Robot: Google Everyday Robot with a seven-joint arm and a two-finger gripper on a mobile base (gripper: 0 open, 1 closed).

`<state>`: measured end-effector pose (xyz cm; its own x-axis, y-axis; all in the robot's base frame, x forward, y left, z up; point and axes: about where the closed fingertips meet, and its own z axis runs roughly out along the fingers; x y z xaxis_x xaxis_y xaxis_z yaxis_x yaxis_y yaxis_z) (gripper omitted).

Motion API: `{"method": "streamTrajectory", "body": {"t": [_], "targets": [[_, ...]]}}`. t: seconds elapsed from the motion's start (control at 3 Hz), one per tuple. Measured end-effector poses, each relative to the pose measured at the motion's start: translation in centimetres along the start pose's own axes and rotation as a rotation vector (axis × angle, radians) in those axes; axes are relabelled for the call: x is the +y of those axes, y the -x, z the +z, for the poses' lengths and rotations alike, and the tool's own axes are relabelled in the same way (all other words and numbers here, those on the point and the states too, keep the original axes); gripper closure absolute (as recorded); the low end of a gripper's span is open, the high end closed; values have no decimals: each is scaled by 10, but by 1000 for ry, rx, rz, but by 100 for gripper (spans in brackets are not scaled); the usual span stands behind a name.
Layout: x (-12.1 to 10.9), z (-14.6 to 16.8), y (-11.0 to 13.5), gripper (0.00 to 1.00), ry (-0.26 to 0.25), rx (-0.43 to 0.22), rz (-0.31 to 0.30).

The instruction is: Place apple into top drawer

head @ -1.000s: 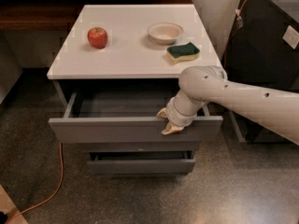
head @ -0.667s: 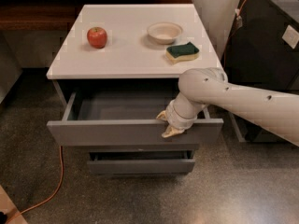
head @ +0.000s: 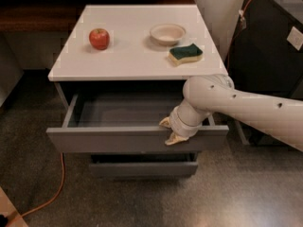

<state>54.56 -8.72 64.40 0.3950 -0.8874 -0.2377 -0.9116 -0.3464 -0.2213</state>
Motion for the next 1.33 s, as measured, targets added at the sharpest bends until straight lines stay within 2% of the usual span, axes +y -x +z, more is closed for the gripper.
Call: {"method": "streamTrajectory", "body": {"t": [0.67,1.0,1.33], "targets": [[0,0,0,100,0,0,0],[17,-1,4,100,4,3,-10],[20,-2,5,100,5,5,-12]]}}
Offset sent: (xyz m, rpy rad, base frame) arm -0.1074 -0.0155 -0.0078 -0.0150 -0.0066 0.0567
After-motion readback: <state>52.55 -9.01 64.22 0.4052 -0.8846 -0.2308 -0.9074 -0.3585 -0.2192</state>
